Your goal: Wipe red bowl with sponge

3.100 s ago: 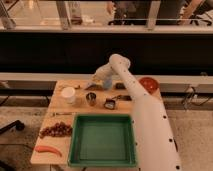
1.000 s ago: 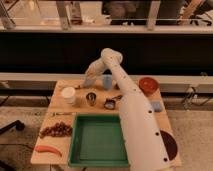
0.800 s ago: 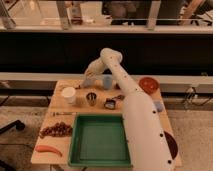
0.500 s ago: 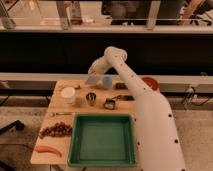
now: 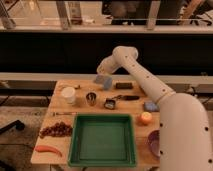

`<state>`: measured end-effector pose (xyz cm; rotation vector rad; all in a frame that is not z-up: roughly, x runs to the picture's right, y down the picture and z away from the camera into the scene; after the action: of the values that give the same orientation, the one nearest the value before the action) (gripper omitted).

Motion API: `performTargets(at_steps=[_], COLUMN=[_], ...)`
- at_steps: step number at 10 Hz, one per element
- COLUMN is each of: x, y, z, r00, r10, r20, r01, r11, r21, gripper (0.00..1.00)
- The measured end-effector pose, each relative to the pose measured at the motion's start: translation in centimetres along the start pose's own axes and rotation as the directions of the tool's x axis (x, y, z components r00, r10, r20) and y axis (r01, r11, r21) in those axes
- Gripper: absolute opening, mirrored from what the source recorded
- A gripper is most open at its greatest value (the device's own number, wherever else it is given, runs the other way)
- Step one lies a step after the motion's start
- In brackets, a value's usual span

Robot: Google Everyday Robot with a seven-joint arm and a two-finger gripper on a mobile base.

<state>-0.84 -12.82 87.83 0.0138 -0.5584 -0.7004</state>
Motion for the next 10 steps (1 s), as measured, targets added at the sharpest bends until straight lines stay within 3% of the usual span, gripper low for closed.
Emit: performTargets(at_steps=[2,4,6,7,10], x=[2.0,4.5,5.3,5.4,5.8], y=[0.4,3.3,5.7,8.2,12.1], z=[-3.6,-6.1,-7.2,-8.3,-10.3], r00=[0.998,0.991,0.983,0.973,0.954], r10=[0.025,0.079,0.121,0.152,0.187], r20=[-0.056,-0.104,-0.14,-0.174,-0.235], r01=[-0.024,-0.08,-0.123,-0.156,-0.198], r11=[1.0,0.997,0.992,0.988,0.98], r21=[0.002,0.0,-0.003,-0.013,-0.028], gripper=[0.11,0.11,0.11,0.11,0.11])
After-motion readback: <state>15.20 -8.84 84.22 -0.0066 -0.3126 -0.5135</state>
